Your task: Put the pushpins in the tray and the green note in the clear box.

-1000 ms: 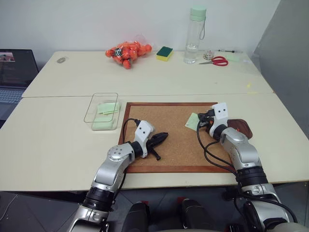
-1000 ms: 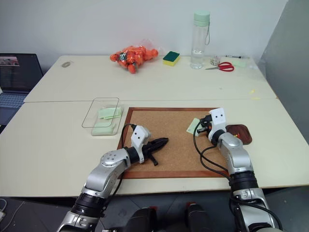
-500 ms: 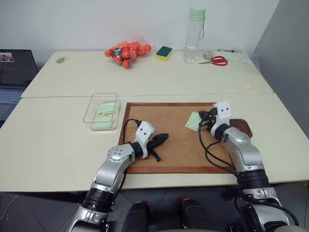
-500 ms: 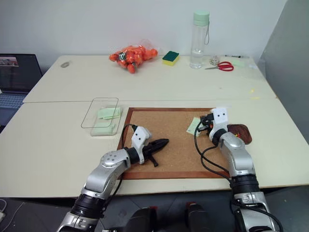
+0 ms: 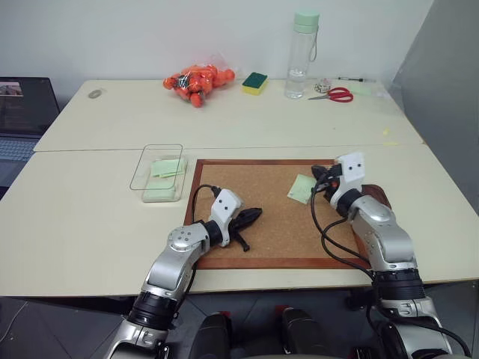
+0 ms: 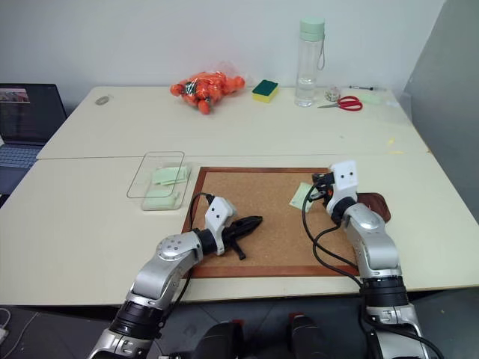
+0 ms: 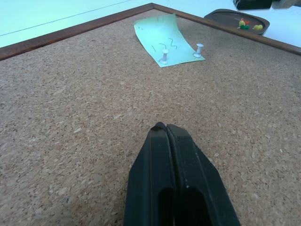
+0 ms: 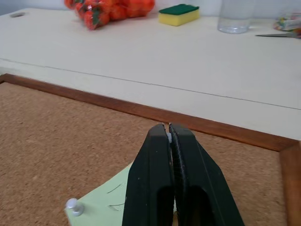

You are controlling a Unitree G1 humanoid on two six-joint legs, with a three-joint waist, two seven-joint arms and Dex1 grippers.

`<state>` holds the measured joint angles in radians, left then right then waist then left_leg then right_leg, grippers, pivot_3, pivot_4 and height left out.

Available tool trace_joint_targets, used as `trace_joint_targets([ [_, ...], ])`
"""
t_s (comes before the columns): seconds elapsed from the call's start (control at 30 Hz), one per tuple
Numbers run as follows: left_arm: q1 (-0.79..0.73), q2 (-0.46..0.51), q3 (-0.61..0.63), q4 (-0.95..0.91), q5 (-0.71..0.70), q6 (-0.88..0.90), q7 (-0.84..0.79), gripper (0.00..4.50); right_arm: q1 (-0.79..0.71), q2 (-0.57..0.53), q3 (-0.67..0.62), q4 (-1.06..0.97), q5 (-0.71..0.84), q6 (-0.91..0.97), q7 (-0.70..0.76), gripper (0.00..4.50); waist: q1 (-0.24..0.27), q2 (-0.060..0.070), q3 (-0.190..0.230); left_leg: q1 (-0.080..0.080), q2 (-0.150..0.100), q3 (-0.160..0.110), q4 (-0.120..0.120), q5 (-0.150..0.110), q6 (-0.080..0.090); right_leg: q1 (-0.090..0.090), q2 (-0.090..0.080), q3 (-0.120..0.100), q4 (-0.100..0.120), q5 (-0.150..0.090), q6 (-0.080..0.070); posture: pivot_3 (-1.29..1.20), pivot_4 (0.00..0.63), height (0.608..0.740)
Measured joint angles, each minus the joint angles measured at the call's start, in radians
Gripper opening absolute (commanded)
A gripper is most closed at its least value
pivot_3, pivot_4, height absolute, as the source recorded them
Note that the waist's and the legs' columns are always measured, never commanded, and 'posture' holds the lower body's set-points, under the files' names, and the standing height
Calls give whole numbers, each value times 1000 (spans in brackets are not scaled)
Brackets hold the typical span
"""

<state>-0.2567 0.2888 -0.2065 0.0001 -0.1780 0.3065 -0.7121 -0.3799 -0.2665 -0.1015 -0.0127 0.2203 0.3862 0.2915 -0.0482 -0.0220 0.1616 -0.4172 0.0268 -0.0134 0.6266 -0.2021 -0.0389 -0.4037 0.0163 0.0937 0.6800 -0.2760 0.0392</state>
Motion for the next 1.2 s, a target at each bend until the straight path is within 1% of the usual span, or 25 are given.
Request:
trace_joint_targets([
  [0.13,6,1,-1,-5,0,2,-1,0,30,-2,-105,-31,-24,16,-138,6,0,1,0,0,0,1,0,0,0,0,0,0,0,0,0,0,150,740],
  [0.27,8,7,-1,-6,0,4,-5,0,80,-4,-157,-41,-51,46,-225,6,-3,3,-2,1,0,1,-1,0,0,0,0,1,0,0,0,0,150,740],
  [0.47,6,12,-1,-6,0,5,-21,0,86,6,-159,-64,-39,88,-238,6,-6,4,-3,1,0,2,-1,0,0,0,0,2,0,0,0,0,150,740],
  [0.6,4,11,-3,-5,0,6,-24,0,87,17,-188,-87,-15,140,-257,6,-6,4,-3,1,0,2,-1,0,0,0,0,1,0,0,0,0,150,740],
  [0.93,5,15,-3,-5,2,8,-24,0,160,43,-221,-184,22,278,-295,6,-7,5,-3,1,0,2,-1,0,0,0,0,2,0,0,0,0,150,740],
  [1.0,4,15,-3,-6,2,8,-24,0,162,44,-221,-197,31,295,-295,460,-7,5,-3,1,0,2,-1,0,0,0,0,1,0,0,0,0,150,740],
  [1.03,4,15,-4,-6,2,8,-24,0,162,44,-221,-206,36,305,-294,581,-7,5,-3,1,0,2,-1,0,0,0,0,1,0,0,0,0,150,740],
  [1.2,4,15,-4,-5,2,8,-24,0,162,40,-222,-218,37,321,-292,1750,-7,5,-3,1,0,2,-1,0,0,0,0,2,0,0,0,0,150,740],
])
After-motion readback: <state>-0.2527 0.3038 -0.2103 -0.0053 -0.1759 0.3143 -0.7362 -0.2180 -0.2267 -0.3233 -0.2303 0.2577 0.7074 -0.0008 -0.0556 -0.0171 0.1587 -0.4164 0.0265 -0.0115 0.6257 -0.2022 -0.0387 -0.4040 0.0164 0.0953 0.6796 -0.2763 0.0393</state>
